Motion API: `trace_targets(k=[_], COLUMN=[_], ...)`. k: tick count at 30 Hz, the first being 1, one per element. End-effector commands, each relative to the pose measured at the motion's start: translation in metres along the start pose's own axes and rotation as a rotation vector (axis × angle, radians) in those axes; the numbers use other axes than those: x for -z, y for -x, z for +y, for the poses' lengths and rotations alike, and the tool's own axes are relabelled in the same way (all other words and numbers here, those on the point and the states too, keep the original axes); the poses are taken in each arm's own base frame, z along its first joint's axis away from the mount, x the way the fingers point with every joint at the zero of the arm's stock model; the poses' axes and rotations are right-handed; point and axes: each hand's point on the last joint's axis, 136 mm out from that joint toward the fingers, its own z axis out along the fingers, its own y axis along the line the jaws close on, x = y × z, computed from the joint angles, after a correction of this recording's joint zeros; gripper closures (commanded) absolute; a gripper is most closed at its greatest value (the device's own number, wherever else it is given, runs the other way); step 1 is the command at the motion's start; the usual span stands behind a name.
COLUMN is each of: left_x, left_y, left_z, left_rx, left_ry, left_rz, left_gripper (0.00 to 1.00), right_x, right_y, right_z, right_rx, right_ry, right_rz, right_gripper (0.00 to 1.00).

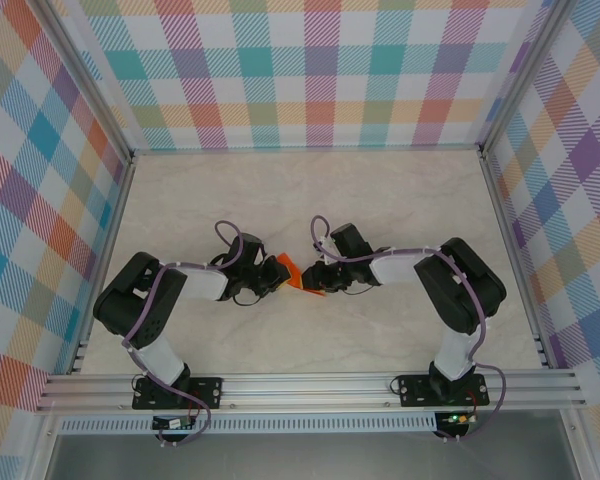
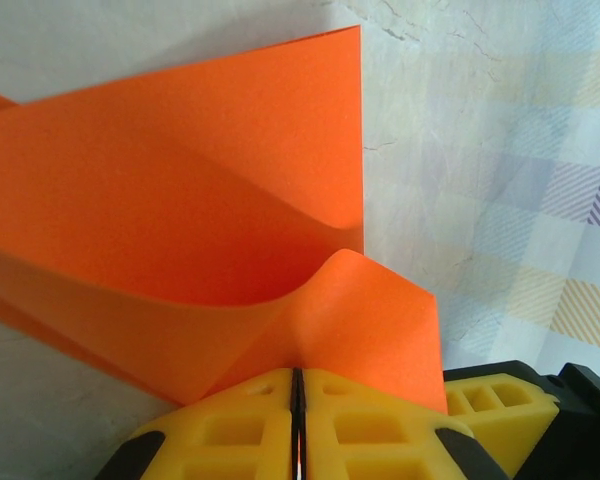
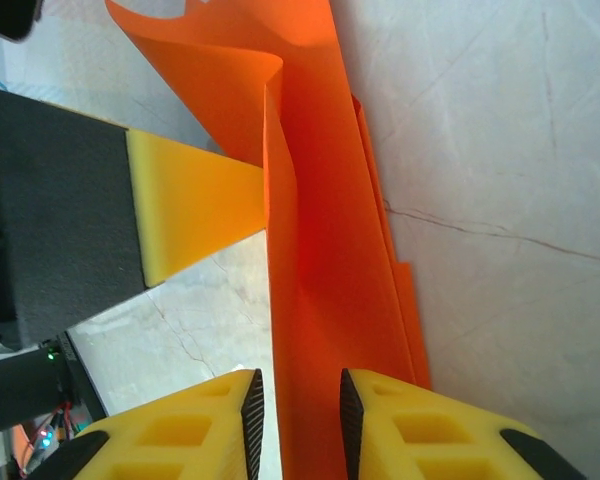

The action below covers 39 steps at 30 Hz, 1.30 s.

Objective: Fold a paper plane with a square sheet of paper (pick it up from the middle)
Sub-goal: Fold the wing for the fifth time at the center of the table.

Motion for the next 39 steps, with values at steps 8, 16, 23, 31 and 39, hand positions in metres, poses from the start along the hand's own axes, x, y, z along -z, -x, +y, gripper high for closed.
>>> trace_targets(k=[8,16,23,31,39], left_x=[-0.002,0.009,0.006,-0.001,-0.009], left_y=[-0.005,-0.009,-0.019,-0.027,-0.023], left_z=[0.004,-0.019,-0.02,-0.023,-0.016], left_rx=[-0.023,-0.055,-0.062,-0.076,-0.062], left_ry=[0.019,-0.058,-0.07,-0.079,-0.046], left_rz=[0.008,0.015,0.038,0.061,0.052], left_gripper=[0.9,0.89,0.89,0.89,0.9], right_x=[-0.005,-0.013,-0.013,-0.015,-0.014], right_y=[-0.01,-0.016,-0.016,-0.016,-0.017], right_z=[-0.013,-0.024,-0.025,-0.024,-0.023], right_rx=[-0.007,-0.056,-0.063,-0.063,-0.056], right_ry=[-0.031,-0.048,-0.042,-0.036,-0.033], right_rz=[0.05,0.071,0.074,0.087,0.094], right_gripper=[0.84,0.88,0.88,0.87,0.87])
